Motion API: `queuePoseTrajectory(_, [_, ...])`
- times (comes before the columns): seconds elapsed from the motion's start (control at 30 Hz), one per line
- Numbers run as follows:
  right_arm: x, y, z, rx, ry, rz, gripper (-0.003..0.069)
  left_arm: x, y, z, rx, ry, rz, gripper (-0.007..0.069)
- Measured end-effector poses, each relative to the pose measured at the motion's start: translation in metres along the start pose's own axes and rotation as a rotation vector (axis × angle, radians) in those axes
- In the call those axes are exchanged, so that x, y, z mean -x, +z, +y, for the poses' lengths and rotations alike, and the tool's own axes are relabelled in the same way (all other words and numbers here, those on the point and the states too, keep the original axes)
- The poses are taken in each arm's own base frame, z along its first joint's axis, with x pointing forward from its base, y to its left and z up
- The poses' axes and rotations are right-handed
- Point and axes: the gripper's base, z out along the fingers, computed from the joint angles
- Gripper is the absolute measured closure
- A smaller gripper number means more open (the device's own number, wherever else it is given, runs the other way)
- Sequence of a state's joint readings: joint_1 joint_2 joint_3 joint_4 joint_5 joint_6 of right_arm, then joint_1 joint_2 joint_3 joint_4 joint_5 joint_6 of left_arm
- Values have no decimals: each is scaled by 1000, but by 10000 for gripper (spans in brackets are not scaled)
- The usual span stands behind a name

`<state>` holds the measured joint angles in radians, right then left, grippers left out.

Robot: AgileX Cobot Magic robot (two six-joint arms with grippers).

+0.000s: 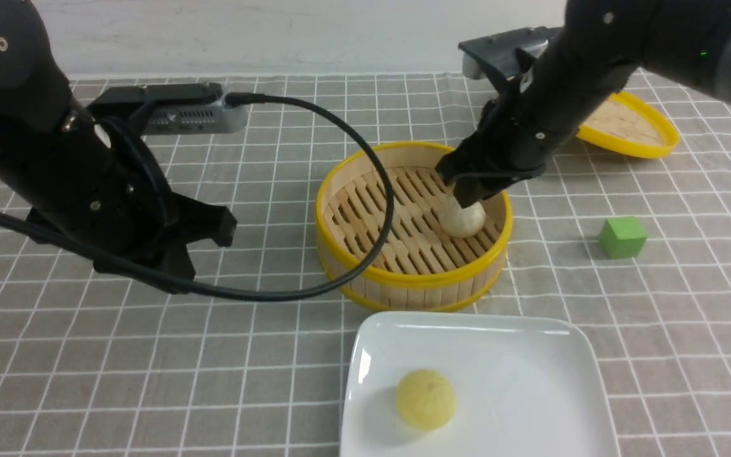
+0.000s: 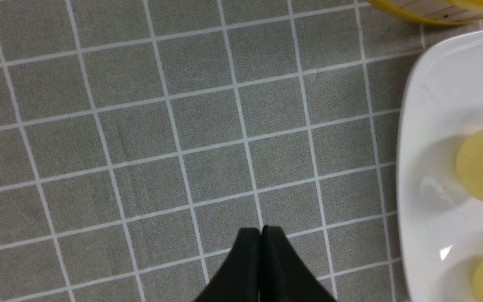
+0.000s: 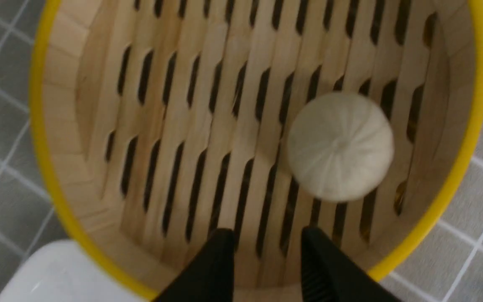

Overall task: Put the steamed buns into the plate on the grey tablecloth.
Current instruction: 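Reach toward a bun in the bamboo steamer with the right gripper, then move the steamed bun from the bamboo steamer onto the white plate with the right gripper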

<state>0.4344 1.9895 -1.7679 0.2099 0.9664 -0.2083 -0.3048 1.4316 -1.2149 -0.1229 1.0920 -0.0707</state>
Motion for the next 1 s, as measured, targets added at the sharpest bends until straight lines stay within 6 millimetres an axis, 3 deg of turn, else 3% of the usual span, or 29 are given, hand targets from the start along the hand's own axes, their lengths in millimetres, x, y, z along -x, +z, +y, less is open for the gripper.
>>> queuePoseTrajectory(0.1, [8, 27, -9, -41, -13, 10, 315, 1, 0, 0, -5, 0, -15, 614])
queuePoseTrajectory(0.23, [5, 58, -17, -69, -26, 36, 293, 2, 0, 0, -6, 0, -26, 612])
queuePoseTrajectory(0.33, [2, 73, -20, -77, -28, 48, 371, 3, 0, -1, -6, 0, -30, 612])
queuePoseTrajectory(0.4, [3, 72, -20, -77, -29, 43, 478, 3, 0, -1, -6, 0, -32, 610])
queuePoseTrajectory(0.47, [7, 57, -17, -67, -30, 62, 613, 3, 0, -1, -6, 0, -32, 608])
queuePoseTrajectory(0.53, [10, 31, -11, -40, -26, 89, 638, 3, 0, -1, -6, 0, -32, 608])
queuePoseTrajectory(0.67, [20, -58, 9, 6, -31, 10, 638, 3, 0, -1, -6, 0, -33, 606])
queuePoseTrajectory(0.7, [19, -94, 16, 10, -17, -56, 638, 3, 0, -1, -9, -2, -33, 605])
queuePoseTrajectory(0.8, [-5, -163, 32, 26, 51, -158, 638, 3, 0, -1, -11, -2, -34, 603])
queuePoseTrajectory(0.83, [-9, -163, 33, 31, 59, -147, 638, 3, 0, -1, -11, -2, -34, 602])
queuePoseTrajectory(0.87, [-34, -177, 39, 49, 101, -128, 638, 3, 0, -1, -11, -2, -37, 600])
queuePoseTrajectory(0.9, [-45, -180, 41, 57, 117, -108, 638, 3, 0, -1, -11, -2, -39, 598])
queuePoseTrajectory(1.0, [-100, -166, 46, 95, 173, 12, 638, 4, 0, -1, -12, -2, -47, 592])
